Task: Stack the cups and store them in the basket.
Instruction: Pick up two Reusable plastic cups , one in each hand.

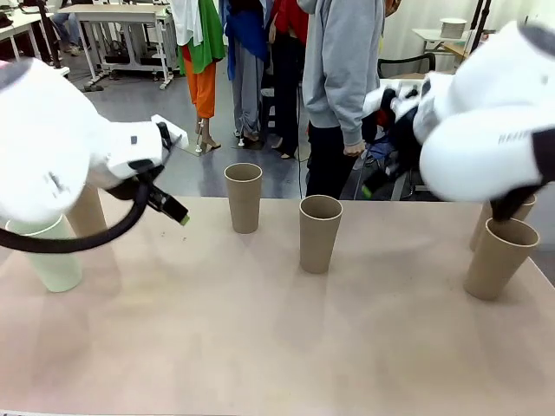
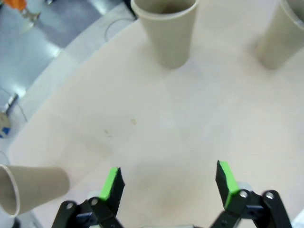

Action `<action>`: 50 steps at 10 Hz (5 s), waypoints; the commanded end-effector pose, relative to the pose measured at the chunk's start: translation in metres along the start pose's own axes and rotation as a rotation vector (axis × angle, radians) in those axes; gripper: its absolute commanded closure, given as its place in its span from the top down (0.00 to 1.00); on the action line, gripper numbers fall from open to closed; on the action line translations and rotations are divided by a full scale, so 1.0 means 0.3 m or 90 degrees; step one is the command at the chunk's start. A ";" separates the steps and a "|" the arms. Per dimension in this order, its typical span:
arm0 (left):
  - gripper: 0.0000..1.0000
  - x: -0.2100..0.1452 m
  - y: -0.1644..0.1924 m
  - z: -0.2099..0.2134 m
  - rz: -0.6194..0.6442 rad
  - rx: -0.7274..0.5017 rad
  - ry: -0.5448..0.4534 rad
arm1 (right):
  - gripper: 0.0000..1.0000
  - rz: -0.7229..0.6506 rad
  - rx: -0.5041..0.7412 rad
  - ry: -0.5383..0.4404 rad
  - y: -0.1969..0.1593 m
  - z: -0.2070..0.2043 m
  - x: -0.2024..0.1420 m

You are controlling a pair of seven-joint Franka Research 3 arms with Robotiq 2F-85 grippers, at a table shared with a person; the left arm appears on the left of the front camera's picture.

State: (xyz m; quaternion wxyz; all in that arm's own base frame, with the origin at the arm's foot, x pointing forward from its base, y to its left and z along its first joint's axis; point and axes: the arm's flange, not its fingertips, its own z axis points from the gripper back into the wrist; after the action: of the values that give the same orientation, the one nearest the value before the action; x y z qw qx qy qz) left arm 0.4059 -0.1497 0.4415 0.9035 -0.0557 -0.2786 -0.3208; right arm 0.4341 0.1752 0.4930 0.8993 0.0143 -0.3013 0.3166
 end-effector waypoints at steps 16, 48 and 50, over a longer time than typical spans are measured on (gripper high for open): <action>1.00 -0.445 0.318 0.473 -0.280 -0.311 -0.266 | 1.00 0.102 0.240 -0.282 -0.518 0.400 -0.668; 1.00 -0.426 0.342 0.496 -0.272 -0.315 -0.247 | 1.00 0.086 0.237 -0.262 -0.524 0.403 -0.663; 1.00 -0.426 0.342 0.496 -0.272 -0.315 -0.247 | 1.00 0.086 0.237 -0.262 -0.524 0.403 -0.663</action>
State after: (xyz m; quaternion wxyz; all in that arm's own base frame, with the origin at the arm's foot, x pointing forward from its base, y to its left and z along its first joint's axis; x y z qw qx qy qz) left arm 0.3181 0.0428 0.5051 0.7109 -0.2709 -0.3619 -0.5388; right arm 0.3361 -0.0877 0.5075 0.7823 0.2176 -0.4078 0.4175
